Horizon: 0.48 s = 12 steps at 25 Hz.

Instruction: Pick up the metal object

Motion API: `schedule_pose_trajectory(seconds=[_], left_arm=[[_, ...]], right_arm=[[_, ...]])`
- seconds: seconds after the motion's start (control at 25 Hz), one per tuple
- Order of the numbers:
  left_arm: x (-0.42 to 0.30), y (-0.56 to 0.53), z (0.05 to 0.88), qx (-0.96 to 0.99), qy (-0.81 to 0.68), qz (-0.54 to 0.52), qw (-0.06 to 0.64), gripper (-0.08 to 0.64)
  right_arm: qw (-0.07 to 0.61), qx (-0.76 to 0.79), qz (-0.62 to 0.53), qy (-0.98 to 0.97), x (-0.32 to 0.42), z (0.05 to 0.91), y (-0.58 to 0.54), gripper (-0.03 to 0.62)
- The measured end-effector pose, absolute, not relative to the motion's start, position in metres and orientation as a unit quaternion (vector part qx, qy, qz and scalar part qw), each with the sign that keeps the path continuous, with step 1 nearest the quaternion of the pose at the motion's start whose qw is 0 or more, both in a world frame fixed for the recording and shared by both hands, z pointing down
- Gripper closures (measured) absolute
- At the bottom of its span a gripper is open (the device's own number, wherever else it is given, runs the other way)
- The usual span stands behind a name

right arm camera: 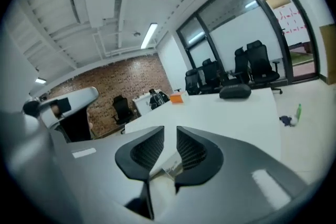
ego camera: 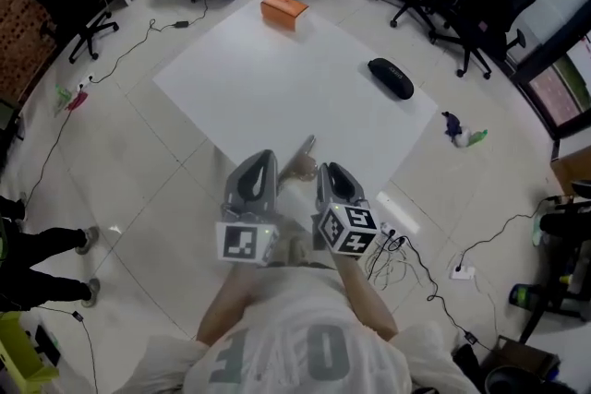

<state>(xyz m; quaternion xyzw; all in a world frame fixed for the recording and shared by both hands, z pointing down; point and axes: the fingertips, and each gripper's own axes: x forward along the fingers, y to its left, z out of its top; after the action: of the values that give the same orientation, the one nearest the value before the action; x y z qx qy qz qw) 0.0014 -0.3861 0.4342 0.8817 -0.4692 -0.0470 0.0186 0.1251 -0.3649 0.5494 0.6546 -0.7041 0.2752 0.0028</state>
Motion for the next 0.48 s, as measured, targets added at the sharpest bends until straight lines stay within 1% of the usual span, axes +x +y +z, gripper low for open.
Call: schedule_pose_trajectory(seconds=[0.04,0.08,0.12,0.24,0.48], left_arm=[[0.003,-0.386,0.442,0.882,-0.468,-0.042,0.018,0.558],[0.003,-0.386,0.45,0.881,-0.47,-0.038,0.021,0.558],[0.001,-0.386,0.455,0.879,-0.475,-0.035,0.027,0.558],[-0.003,-0.389,0.465,0.874,-0.484,-0.025,0.032,0.558],[0.0,-0.393,0.468,0.878,-0.478,-0.01,0.014,0.558]], right_arm=[[0.012,0.648,0.303,-0.699,0.124,0.568,-0.367,0.483],[0.014,0.637,0.337,-0.693,0.121,0.585,-0.367,0.448],[0.011,0.625,0.372,-0.687,0.117,0.599,-0.368,0.431],[0.01,0.6,0.431,-0.674,0.11,0.629,-0.371,0.431],[0.042,0.579,0.453,-0.677,0.096,0.655,-0.386,0.43]])
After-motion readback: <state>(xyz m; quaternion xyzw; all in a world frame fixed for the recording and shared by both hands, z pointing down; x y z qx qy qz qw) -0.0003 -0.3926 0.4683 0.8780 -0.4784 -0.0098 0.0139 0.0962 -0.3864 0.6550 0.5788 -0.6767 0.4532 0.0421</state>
